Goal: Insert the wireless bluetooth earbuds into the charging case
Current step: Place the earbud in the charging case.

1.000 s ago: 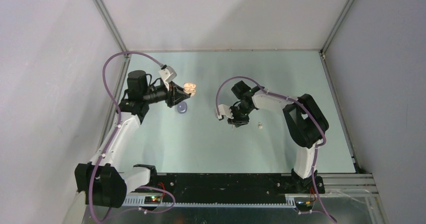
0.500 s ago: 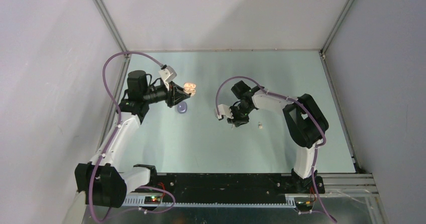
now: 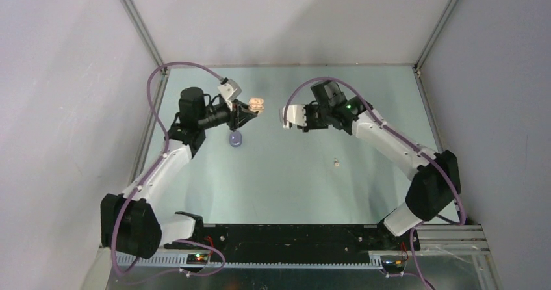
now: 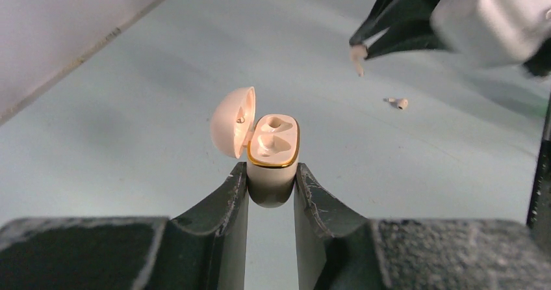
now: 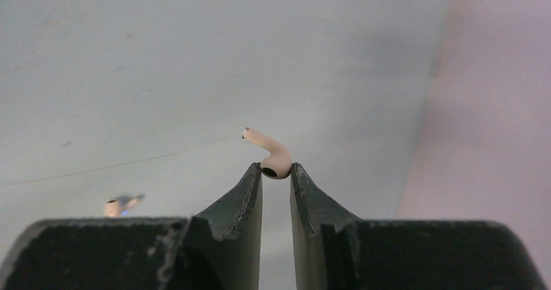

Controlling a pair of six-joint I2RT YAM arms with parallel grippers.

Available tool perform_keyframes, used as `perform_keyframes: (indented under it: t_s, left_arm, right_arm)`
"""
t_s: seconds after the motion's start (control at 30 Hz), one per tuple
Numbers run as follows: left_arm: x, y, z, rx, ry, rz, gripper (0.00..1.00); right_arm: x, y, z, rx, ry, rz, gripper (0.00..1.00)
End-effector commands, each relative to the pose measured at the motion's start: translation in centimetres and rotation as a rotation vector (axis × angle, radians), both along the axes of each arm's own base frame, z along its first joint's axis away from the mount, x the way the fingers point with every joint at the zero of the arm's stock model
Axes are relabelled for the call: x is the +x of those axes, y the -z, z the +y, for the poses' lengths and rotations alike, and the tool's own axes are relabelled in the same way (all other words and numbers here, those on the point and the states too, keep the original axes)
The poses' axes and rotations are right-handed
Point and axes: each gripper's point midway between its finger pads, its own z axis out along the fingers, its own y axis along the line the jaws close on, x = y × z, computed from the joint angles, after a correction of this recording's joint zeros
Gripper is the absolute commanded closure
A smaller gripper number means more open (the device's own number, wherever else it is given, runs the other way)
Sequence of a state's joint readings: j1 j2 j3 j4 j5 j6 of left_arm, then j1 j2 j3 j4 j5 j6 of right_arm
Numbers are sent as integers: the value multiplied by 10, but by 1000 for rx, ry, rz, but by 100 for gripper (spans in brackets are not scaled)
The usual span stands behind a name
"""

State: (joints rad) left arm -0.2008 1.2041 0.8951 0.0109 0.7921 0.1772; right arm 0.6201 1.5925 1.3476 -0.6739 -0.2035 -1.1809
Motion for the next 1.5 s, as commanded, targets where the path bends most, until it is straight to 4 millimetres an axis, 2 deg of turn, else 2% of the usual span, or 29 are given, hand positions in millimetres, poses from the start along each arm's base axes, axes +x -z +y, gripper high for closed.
perform_keyframes:
  t_s: [0.0, 0.03, 0.07, 0.1, 0.13, 0.17, 0.2, 0.4, 0.6, 0.7, 0.97, 1.17, 1.47]
  left_arm:
    - [18, -21, -18, -32, -34, -122, 100]
    - [18, -20, -22, -33, -21, -120, 100]
    - [16, -22, -29, -37, 7, -132, 100]
    - [17, -18, -33, -33, 19, -123, 100]
    - [15, -17, -39, -35, 44, -123, 100]
    - [14, -16, -43, -38, 60, -119, 100]
    - [14, -14, -47, -44, 75, -111, 100]
    - [14, -15, -57, -95, 99, -105, 100]
    - [15, -28, -61, -173, 82, -151, 100]
    - [13, -34, -65, -204, 95, -155, 100]
    - [9, -45, -73, -295, 115, -128, 100]
    - [8, -45, -75, -335, 109, -90, 100]
    - [9, -42, -75, -330, 96, -78, 100]
  right_arm:
    - [19, -81, 4, 67, 114, -193, 100]
    - [16, -83, 7, 58, 121, -179, 100]
    - [20, -101, 8, 84, 162, -196, 100]
    - [15, -96, 11, 63, 166, -160, 100]
    - [20, -114, 10, 80, 211, -185, 100]
    - [16, -109, 13, 51, 216, -161, 100]
    - [19, -121, 13, 62, 248, -181, 100]
    - [16, -145, 29, 76, 244, -259, 100]
    - [15, -146, 41, 82, 231, -271, 100]
    - [20, -156, 46, 107, 266, -305, 100]
    - [23, -165, 60, 130, 288, -335, 100]
    - [24, -171, 69, 159, 292, -358, 100]
    - [31, -179, 62, 154, 308, -396, 100]
